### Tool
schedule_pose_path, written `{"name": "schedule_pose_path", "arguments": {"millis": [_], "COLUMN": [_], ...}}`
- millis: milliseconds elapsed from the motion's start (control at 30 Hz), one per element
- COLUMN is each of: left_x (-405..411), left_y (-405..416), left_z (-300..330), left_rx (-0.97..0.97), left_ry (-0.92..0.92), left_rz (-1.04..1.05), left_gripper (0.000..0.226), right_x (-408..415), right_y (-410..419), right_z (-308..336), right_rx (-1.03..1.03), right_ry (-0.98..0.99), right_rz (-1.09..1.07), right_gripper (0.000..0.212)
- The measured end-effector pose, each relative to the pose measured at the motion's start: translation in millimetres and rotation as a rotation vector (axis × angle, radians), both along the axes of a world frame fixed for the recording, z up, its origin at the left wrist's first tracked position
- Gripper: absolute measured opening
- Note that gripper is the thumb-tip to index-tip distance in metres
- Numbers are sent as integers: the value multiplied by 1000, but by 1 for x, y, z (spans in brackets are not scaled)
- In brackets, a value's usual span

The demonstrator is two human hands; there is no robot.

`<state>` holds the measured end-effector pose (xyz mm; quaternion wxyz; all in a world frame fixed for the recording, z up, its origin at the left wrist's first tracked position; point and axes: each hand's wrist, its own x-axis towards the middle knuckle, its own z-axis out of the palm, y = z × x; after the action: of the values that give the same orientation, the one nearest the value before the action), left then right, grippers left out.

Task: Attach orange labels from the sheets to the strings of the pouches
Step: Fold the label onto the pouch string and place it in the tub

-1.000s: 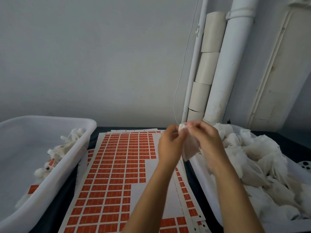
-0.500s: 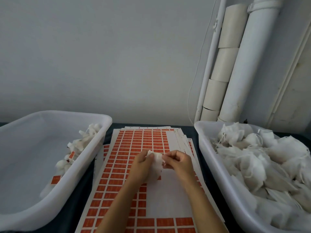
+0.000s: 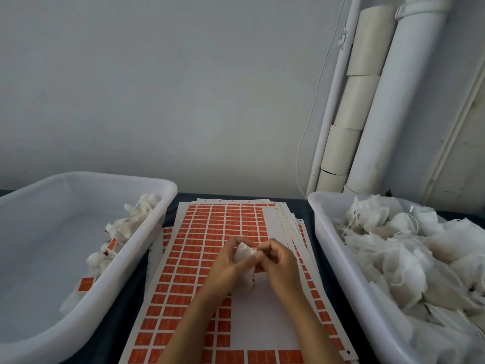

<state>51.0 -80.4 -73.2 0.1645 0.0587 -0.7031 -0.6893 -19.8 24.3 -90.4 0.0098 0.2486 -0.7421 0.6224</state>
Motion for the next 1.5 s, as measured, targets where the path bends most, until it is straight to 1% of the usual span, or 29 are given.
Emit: {"name": "schedule_pose_path", "arguments": {"millis": [33, 67, 100, 167, 233, 300, 367, 433, 467, 500, 567, 700, 800, 867, 967, 1033, 1100, 1133, 1167, 1200, 1267, 1333, 1433, 1500], "left_x": [0, -1, -1, -1, -3, -3, -2, -1, 0, 0, 1, 0, -2, -3, -2, 2, 6, 9, 12, 16, 21, 23, 23, 23], "left_y": [1, 2, 3, 4, 2, -1, -3, -4, -4, -4, -2, -2, -2, -3, -6, -11, -15, -16, -16, -14, -11, -10, -11, -10], "left_z": [1, 1, 1, -1, -3, -3, -4, -4, -5, -5, -4, -3, -5, -7, -5, -3, -2, 0, 1, 3, 9, 13, 16, 17], "left_rx": [-55, -92, -104, -127, -249, -355, -451, -564, -584, -572, -477, -332, -270, -238, -181, -208, -326, -372, -373, -323, -149, -8, 91, 172], "left_ry": [15, 26, 39, 84, 91, 100, 72, 36, 32, 40, 57, 56, 58, 54, 48, -17, -121, -165, -192, -201, -153, -83, -23, -1], "left_rz": [-6, 4, 16, 78, 241, 346, 353, 367, 378, 388, 398, 417, 410, 401, 351, 281, 172, 93, 9, -62, -122, -109, -79, -50], "left_gripper": [41, 44, 40, 23, 9, 8, 6, 8, 9, 7, 3, 12, 10, 9, 7, 6, 11, 16, 24, 31, 34, 31, 24, 25], "right_x": [1, 1, 2, 4, 6, 7, 8, 9, 9, 9, 9, 7, 6, 5, 6, 7, 7, 6, 6, 7, 8, 10, 15, 19], "right_y": [-1, -1, -1, 0, 3, 4, 4, 5, 5, 6, 6, 6, 7, 6, 6, 7, 10, 12, 12, 12, 10, 8, 7, 4], "right_z": [0, 0, 0, 0, 1, 1, 2, 3, 3, 3, 3, 3, 3, 3, 3, 3, 2, 2, 2, 2, 2, 3, 3, 2], "right_rx": [12, 23, 28, 30, 57, 87, 101, 115, 119, 123, 135, 149, 112, 78, 15, -3, -13, -14, -8, 5, 35, 61, 98, 145], "right_ry": [22, 44, 61, 93, 153, 198, 217, 241, 253, 263, 275, 259, 199, 159, 144, 144, 149, 150, 151, 154, 152, 150, 181, 218], "right_rz": [-16, -25, -22, -1, -23, -62, -77, -93, -103, -120, -183, -310, -363, -375, -322, -294, -297, -300, -295, -282, -248, -227, -176, -106], "right_gripper": [13, 15, 17, 17, 18, 20, 22, 24, 24, 24, 21, 15, 15, 16, 21, 23, 24, 24, 24, 24, 23, 23, 22, 22]}}
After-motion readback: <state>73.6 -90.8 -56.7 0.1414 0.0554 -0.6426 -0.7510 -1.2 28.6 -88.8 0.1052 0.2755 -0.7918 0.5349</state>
